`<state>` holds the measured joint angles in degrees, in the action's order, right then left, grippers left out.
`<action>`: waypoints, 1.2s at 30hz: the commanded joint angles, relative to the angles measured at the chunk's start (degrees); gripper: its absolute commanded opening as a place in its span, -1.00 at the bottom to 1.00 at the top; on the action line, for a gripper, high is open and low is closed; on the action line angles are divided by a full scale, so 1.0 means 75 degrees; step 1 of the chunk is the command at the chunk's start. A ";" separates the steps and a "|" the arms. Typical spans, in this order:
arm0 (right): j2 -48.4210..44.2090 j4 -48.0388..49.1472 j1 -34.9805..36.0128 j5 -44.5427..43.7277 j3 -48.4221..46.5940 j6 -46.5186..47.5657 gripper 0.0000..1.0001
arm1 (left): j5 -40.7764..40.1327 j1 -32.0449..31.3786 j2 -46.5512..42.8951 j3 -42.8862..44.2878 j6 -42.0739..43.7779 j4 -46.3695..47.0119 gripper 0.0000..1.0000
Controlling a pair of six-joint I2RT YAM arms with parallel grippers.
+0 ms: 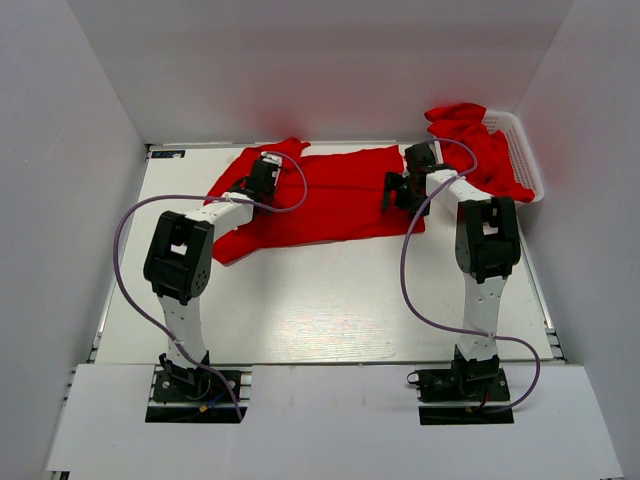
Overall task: Fold and stack the t-shirts
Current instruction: Fold the flattened tshirt in 1/3 of the way
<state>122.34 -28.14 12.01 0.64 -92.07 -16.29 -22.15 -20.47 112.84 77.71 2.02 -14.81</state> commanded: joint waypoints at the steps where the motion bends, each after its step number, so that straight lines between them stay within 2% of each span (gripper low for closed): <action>1: 0.0094 -0.0314 -0.0195 -0.0156 0.0183 0.0051 0.81 | -0.0678 0.0103 -0.0514 0.0103 -0.0176 0.0601 -1.00; 19: 0.0223 -0.0455 -0.0218 -0.0168 0.0101 0.0157 0.81 | -0.1674 0.0538 0.0352 0.0735 -0.0750 0.0275 -1.00; 20: 0.0211 -0.0478 -0.0207 -0.0168 0.0054 0.0169 0.81 | -0.1675 0.0538 0.0446 0.0887 -0.0831 0.0090 -1.00; 21: 0.0188 -0.0513 -0.0242 -0.0156 0.0054 0.0169 0.81 | -0.2023 0.0619 0.0587 0.1352 -0.0960 -0.0458 -0.85; 26: 0.0187 -0.0549 -0.0207 -0.0180 0.0030 0.0204 0.81 | -0.3197 0.0690 0.1418 0.2410 -0.1991 -0.1739 -0.85; 27: 0.0176 -0.0607 -0.0207 -0.0168 -0.0005 0.0239 0.81 | -0.3280 0.0760 0.1501 0.2795 -0.2213 -0.2262 -0.78; 28: 0.0176 -0.0642 -0.0207 -0.0168 -0.0028 0.0285 0.81 | -0.3281 0.0830 0.1502 0.2938 -0.2366 -0.2395 -0.10; 30: 0.0141 -0.0666 -0.0207 -0.0168 -0.0052 0.0309 0.81 | -0.3351 0.0912 0.1584 0.3115 -0.2659 -0.2641 0.38; 32: 0.0059 -0.0654 -0.0183 0.0064 -0.0064 0.0379 0.81 | -0.3247 0.0913 0.1456 0.3209 -0.2765 -0.2818 0.98; 36: -0.0233 -0.0619 -0.0183 0.0183 -0.0134 0.0450 0.81 | -0.2930 0.0913 0.1011 0.3209 -0.2766 -0.2901 0.98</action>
<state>122.28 -28.75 11.57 1.50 -92.27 -14.28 -44.18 -13.61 125.93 100.03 -16.62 -33.67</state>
